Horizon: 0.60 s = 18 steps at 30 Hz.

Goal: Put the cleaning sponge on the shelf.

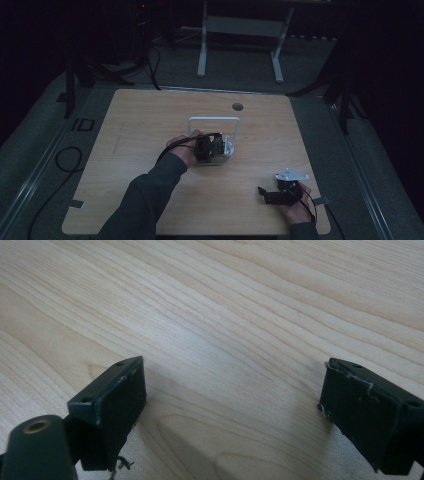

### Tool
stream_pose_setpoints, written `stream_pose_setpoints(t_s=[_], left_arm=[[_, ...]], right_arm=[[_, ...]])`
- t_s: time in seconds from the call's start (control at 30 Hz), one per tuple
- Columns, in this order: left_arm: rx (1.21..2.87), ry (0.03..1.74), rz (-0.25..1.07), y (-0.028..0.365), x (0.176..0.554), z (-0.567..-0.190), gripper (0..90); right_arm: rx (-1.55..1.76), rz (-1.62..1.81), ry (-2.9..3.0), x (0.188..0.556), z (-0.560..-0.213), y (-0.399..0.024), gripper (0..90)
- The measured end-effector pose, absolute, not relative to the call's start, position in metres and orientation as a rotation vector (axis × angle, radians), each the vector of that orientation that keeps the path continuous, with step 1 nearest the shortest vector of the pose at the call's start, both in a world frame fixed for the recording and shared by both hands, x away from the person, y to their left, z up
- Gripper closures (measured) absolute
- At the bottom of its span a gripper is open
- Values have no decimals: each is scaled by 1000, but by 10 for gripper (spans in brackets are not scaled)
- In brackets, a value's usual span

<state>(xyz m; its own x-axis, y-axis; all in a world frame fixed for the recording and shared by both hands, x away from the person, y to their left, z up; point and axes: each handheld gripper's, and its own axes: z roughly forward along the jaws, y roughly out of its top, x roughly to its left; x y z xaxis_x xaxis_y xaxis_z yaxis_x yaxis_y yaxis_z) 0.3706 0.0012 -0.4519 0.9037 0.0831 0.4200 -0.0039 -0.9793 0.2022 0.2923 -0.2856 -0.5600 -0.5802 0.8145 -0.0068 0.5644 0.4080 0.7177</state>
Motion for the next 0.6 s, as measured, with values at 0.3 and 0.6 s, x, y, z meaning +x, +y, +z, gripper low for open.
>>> stream_pose_setpoints(t_s=[0.3,0.6], left_arm=[[2865,61,667,0,375,-454,717],[2862,48,662,-1,377,-456,717]], right_arm=[[1188,973,2314,292,-560,-286,109],[1189,974,2313,292,-560,-286,109]])
